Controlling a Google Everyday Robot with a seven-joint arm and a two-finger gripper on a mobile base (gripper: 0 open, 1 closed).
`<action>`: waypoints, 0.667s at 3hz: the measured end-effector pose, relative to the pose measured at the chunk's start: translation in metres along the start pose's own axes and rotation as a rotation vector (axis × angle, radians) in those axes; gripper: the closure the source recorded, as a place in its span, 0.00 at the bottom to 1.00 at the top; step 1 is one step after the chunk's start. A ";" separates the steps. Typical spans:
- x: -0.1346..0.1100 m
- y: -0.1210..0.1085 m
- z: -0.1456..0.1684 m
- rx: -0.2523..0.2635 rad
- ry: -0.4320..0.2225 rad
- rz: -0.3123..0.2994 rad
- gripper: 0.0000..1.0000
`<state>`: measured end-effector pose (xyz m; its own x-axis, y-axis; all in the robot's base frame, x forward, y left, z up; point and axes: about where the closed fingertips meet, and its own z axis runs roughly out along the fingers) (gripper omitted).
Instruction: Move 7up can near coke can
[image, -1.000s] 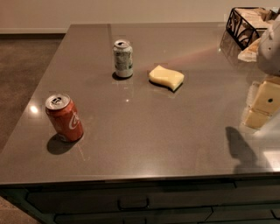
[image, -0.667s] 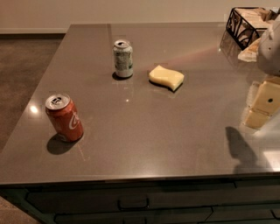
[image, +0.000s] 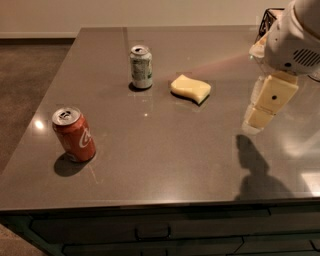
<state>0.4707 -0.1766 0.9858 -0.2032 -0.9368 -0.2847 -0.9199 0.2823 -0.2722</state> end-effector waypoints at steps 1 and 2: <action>-0.048 -0.022 0.017 0.023 -0.064 -0.002 0.00; -0.093 -0.040 0.040 0.038 -0.141 0.028 0.00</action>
Offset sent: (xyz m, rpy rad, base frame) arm 0.1193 0.1383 -0.0053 0.2453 -0.1101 -0.0284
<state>0.5401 -0.0922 0.9861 -0.1774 -0.8910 -0.4179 -0.9008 0.3180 -0.2958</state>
